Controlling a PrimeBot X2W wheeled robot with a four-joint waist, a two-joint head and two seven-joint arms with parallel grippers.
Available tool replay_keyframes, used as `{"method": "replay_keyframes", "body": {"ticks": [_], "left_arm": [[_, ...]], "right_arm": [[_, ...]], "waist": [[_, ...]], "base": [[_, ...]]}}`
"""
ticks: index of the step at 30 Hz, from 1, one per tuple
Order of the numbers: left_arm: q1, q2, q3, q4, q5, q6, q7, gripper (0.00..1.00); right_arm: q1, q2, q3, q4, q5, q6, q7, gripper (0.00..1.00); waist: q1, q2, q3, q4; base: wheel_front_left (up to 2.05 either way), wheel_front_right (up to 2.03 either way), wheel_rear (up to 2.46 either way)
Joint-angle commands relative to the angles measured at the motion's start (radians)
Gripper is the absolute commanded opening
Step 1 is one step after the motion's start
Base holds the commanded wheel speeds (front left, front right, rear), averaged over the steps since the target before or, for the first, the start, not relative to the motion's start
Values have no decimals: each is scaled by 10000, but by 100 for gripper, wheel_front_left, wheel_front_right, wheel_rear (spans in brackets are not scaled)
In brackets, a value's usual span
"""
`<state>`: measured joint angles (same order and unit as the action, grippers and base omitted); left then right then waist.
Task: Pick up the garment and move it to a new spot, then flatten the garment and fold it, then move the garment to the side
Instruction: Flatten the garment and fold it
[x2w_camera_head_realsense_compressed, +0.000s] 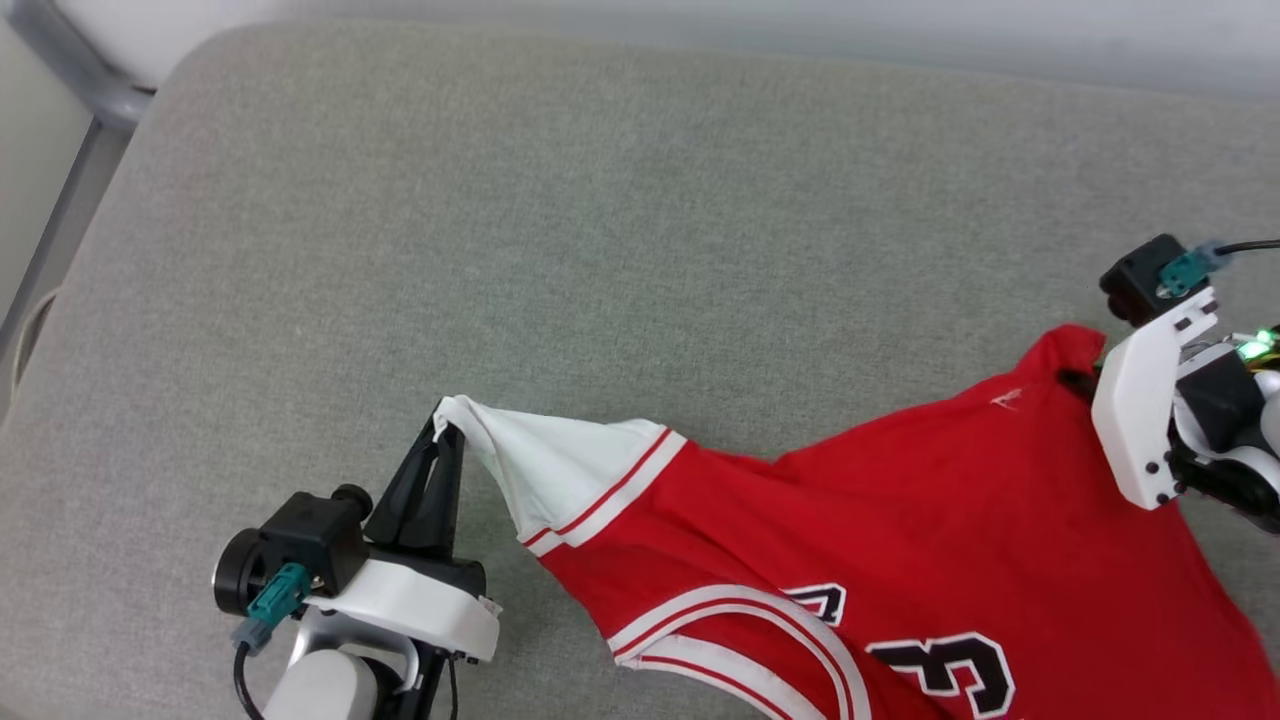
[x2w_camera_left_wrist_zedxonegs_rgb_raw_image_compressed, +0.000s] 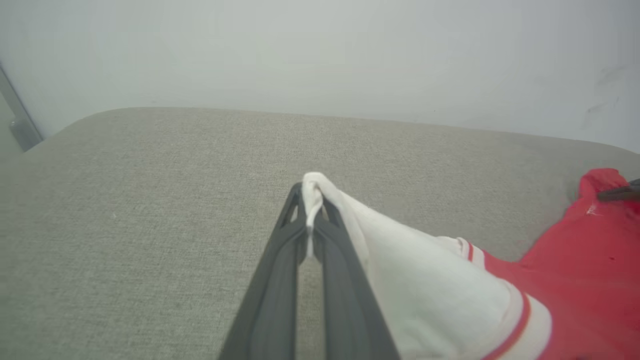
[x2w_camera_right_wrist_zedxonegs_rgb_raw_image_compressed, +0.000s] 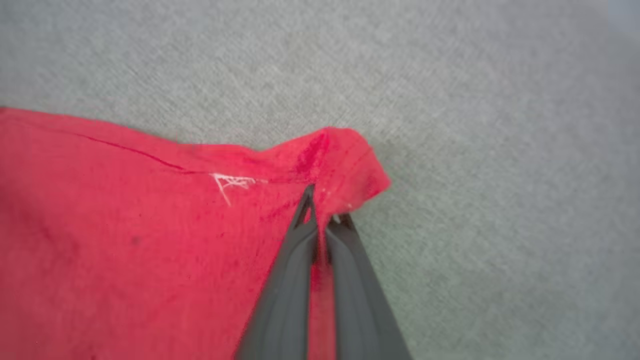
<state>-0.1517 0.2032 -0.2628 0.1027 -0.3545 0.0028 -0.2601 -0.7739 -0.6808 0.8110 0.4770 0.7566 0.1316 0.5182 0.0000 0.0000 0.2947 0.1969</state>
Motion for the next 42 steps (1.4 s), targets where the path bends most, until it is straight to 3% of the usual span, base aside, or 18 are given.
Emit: {"method": "replay_keyframes", "body": {"ticks": [1, 10, 17, 31, 42], "left_arm": [[52, 101, 60, -51, 93, -4, -70, 0], [-769, 626, 243, -584, 351, -29, 71, 0], [-2429, 1056, 321, -1097, 601, -195, 458, 0], [-7204, 1422, 227, -794, 632, -907, 1276, 0], [-12265, 1460, -98, 1009, 734, -1218, 1247, 0]], "right_arm": [[-133, -141, 18, -149, 107, -16, -422, 0], [262, -555, -688, -1001, 726, -16, -2821, 0], [368, -495, -1925, -1768, 639, -16, -3744, 0], [-1361, 584, -4494, -2865, -918, -16, -3158, 0], [-4954, 1203, -5515, -1752, -1988, -16, -2660, 0]], "waist": [[0, 0, -390, -212], [0, 0, -1457, -729], [0, 0, -1783, -1178], [0, 0, -462, -1808], [0, 0, 1493, -1945]], "base": [[0, 0, 0], [0, 0, 0], [0, 0, 0], [0, 0, 0], [0, 0, 0]]}}
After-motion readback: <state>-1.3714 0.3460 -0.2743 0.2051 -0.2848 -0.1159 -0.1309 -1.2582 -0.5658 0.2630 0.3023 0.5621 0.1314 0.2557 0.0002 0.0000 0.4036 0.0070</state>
